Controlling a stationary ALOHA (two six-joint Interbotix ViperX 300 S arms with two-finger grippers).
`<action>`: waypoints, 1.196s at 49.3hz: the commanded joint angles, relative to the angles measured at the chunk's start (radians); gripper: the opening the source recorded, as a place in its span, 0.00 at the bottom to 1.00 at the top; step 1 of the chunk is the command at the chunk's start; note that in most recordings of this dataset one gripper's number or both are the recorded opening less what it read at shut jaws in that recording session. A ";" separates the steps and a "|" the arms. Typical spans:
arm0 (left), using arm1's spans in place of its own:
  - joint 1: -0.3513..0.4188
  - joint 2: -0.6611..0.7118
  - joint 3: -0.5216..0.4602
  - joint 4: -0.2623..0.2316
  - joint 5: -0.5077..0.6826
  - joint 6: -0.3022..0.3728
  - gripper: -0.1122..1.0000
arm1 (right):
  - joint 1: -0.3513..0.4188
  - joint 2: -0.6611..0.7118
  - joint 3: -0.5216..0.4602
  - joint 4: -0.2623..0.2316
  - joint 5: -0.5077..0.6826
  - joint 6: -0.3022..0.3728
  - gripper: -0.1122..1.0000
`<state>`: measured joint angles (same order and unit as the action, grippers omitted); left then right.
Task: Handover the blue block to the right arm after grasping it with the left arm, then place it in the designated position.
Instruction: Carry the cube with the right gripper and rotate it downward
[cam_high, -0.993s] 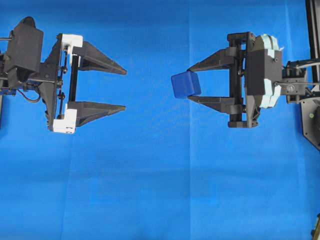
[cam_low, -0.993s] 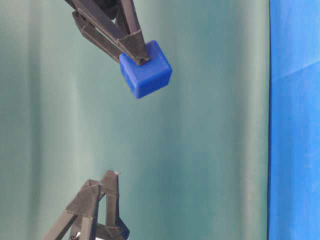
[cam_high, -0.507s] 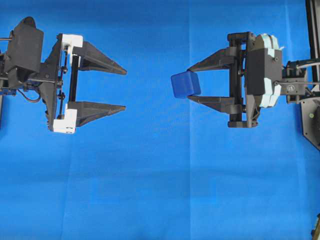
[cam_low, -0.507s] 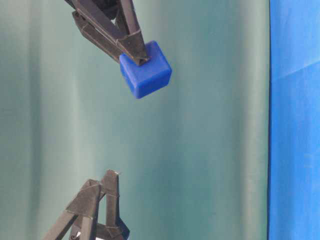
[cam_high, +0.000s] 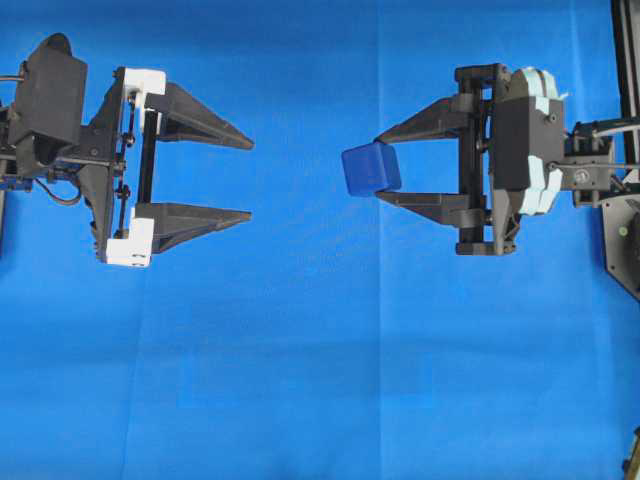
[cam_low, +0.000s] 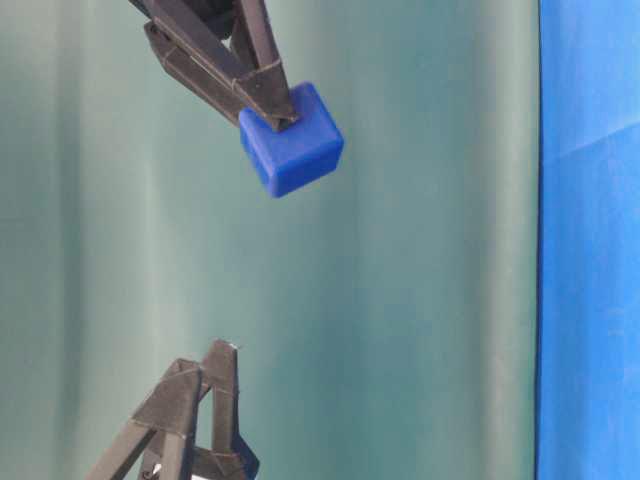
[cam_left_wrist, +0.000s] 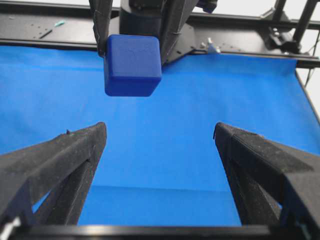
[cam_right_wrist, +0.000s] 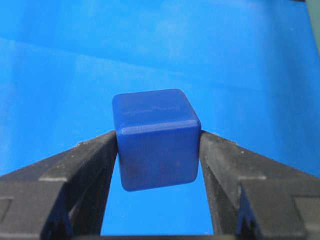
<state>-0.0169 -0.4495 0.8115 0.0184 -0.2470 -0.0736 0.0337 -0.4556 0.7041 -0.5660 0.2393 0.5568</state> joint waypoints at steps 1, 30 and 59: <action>0.002 -0.008 -0.018 0.002 -0.006 0.000 0.94 | 0.002 -0.014 -0.032 0.003 -0.003 0.003 0.51; 0.002 -0.008 -0.018 0.000 -0.005 -0.002 0.94 | 0.002 -0.014 -0.032 0.003 -0.005 0.005 0.51; 0.002 -0.006 -0.020 0.000 -0.006 0.000 0.94 | 0.044 -0.014 -0.031 0.041 0.123 0.037 0.51</action>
<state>-0.0169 -0.4495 0.8115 0.0184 -0.2470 -0.0736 0.0629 -0.4556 0.7041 -0.5292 0.3329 0.5921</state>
